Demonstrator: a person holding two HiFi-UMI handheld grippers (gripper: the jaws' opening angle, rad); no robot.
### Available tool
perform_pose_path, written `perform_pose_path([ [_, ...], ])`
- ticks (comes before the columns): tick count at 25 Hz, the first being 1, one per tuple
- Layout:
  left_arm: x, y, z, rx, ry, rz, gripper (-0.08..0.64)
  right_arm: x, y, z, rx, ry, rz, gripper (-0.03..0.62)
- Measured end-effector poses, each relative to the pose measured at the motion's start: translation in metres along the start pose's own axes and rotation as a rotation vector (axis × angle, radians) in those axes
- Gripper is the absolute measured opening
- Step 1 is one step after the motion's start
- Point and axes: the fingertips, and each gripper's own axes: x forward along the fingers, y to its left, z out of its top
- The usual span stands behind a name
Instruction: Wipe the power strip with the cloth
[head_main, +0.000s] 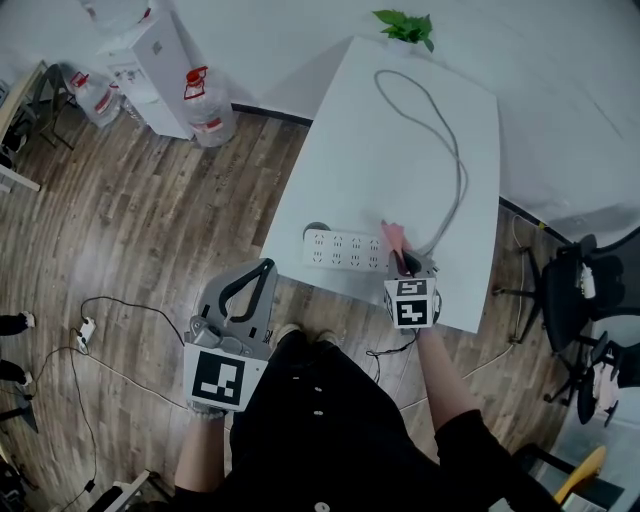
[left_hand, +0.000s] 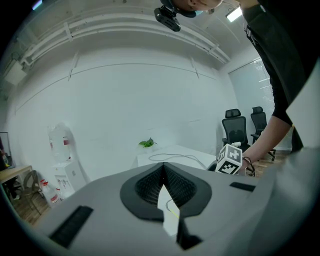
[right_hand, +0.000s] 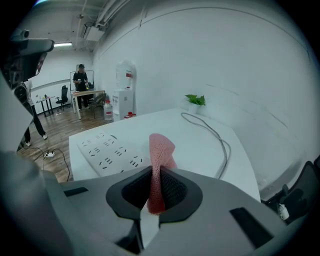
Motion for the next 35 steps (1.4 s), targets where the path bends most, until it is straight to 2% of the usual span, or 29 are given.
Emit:
perform_pose_path([
  [12, -0.01, 0.006, -0.004, -0.003, 0.003, 0.025, 0.011, 0.008, 0.055, 0.023, -0.052, -0.019, 0.109, 0.055],
  [35, -0.028, 0.014, -0.01, -0.015, 0.01, 0.067, 0.011, 0.022, 0.155, 0.06, -0.228, -0.043, 0.293, 0.055],
])
